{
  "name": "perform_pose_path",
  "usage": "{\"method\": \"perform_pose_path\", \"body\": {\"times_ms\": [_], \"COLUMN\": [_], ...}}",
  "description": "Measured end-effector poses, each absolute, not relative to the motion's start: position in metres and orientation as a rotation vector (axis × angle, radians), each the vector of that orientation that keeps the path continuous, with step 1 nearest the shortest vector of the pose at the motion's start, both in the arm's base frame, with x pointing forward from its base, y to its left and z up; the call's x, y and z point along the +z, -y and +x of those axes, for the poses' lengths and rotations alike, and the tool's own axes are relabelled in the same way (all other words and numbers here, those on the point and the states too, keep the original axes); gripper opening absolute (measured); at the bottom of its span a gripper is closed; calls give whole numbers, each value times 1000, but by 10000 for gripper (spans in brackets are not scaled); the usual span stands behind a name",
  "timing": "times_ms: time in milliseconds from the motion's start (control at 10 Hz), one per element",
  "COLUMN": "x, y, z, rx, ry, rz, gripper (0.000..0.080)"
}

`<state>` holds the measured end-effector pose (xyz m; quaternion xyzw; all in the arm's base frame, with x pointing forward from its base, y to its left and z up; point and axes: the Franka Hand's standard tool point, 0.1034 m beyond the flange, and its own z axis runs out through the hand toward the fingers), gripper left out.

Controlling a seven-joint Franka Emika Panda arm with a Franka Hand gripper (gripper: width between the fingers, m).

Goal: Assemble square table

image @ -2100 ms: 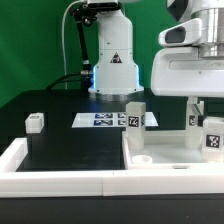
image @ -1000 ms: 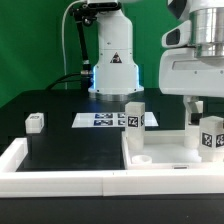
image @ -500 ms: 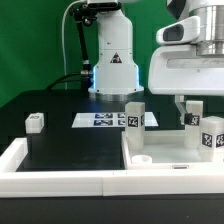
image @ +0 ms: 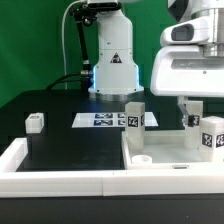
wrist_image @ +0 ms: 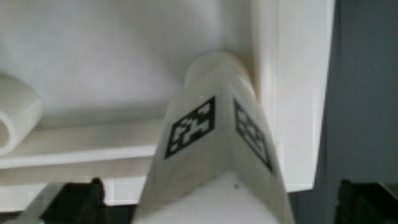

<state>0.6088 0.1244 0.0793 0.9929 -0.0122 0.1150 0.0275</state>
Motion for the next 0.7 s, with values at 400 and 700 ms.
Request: {"method": "perform_pose_path", "body": {"times_ms": [400,700], "x": [80,81], "y": [-123,-124], "z": [609,610], "rx": [334,316], "ry": [-423,-531], "rz": [2988,2953], "gripper": [649,620]}}
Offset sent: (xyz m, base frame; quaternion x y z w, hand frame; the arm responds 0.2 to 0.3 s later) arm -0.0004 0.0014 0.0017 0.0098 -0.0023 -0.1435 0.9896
